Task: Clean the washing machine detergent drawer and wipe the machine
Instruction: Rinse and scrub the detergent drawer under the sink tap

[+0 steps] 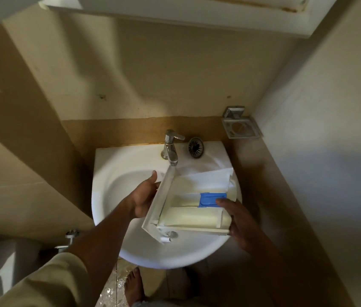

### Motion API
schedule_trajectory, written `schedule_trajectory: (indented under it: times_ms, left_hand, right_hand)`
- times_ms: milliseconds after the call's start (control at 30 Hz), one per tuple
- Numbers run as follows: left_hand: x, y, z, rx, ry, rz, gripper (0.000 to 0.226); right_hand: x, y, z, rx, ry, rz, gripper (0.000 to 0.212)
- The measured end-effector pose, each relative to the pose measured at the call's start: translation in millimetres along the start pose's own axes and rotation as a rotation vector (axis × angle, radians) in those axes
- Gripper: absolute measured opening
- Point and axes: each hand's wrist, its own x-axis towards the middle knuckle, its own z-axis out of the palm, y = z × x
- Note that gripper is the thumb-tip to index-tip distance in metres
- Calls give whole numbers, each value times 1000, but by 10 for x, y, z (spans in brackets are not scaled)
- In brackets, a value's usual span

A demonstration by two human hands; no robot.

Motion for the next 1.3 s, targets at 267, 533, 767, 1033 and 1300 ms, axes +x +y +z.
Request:
schedule_trajectory:
  times_ms: [267, 533, 767, 1033, 1300]
  left_hand:
    - [-237, -179, 47, 25, 48, 84, 63]
    - [-341, -234, 6, 155, 516, 164, 78]
    - [-390, -543, -282, -98, 675, 190, 80]
    - [-300, -778, 32, -289, 868, 197, 66]
    - [-216, -787, -16, -278, 938, 232, 56]
  right_hand:
    - [268, 225, -47, 235, -271, 244, 74]
    - [676, 267, -6, -36, -259, 342, 51]
    - [840, 279, 243, -370, -329, 131, 60]
    - [971, -207, 770, -124, 18, -177, 13]
    - [1469, -207, 1321, 819, -251, 468, 30]
